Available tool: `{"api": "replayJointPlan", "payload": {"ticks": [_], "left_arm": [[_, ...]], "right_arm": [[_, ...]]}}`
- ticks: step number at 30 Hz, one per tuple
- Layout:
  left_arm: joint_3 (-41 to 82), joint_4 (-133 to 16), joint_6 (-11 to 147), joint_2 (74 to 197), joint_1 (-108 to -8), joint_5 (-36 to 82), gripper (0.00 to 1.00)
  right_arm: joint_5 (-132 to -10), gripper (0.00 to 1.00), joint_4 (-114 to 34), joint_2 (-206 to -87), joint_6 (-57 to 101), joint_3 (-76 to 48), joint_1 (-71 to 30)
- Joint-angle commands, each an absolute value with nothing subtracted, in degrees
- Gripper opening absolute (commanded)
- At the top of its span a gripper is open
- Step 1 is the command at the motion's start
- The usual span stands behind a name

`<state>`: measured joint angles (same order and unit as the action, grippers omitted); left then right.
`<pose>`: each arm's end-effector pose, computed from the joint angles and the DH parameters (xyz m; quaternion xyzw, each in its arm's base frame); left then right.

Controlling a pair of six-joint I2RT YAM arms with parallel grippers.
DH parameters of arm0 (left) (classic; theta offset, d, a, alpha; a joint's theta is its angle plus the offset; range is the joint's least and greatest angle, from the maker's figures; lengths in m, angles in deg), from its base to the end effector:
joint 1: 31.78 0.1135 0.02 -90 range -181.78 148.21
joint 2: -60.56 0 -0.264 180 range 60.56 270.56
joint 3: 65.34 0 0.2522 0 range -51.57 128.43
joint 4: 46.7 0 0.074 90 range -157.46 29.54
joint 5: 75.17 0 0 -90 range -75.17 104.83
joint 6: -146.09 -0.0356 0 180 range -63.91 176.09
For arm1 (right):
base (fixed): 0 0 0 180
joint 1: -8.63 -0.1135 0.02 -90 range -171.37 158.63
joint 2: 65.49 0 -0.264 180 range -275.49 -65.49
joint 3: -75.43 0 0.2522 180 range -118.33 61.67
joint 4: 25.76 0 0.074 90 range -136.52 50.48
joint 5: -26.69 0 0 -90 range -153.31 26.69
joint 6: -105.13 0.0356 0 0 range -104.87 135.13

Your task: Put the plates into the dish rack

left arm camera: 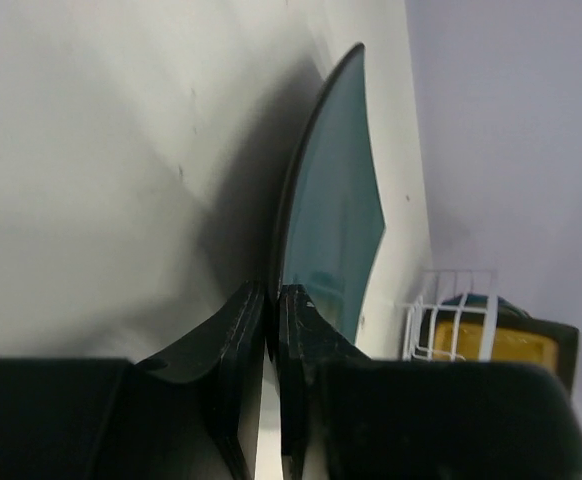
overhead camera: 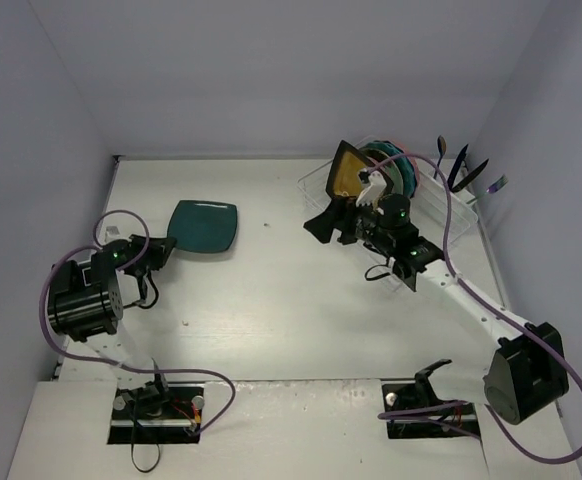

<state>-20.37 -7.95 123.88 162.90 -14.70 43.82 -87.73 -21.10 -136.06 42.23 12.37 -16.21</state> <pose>0.3034 0.0752 0.1254 -0.4228 0.6789 -0.4256 0.4234 0.2556 0.1346 0.3242 -0.1318 0.7108 0.4328 0.5386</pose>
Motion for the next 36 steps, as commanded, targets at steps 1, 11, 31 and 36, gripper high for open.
{"api": "replayJointPlan", "payload": {"ticks": [1,11,31,36], "left_arm": [[-21.42,-0.7,127.89,155.05,-15.26,50.15,0.0],[-29.33,0.89,135.63,138.8,-15.17,51.04,0.0],[-35.31,5.89,148.91,122.96,-16.23,53.06,0.0],[-35.75,5.72,149.17,121.91,-17.11,53.5,0.0]], "right_arm": [[-84.76,0.8,-14.12,-138.0,48.17,8.76,-19.22],[-81.77,0.83,-8.42,-149.41,61.69,7.44,-27.05],[-85.98,0.82,9.87,-166.82,71.74,-1.87,-32.5],[-87.56,0.8,10.4,-171.3,71.65,-6.61,-32.86]]}}
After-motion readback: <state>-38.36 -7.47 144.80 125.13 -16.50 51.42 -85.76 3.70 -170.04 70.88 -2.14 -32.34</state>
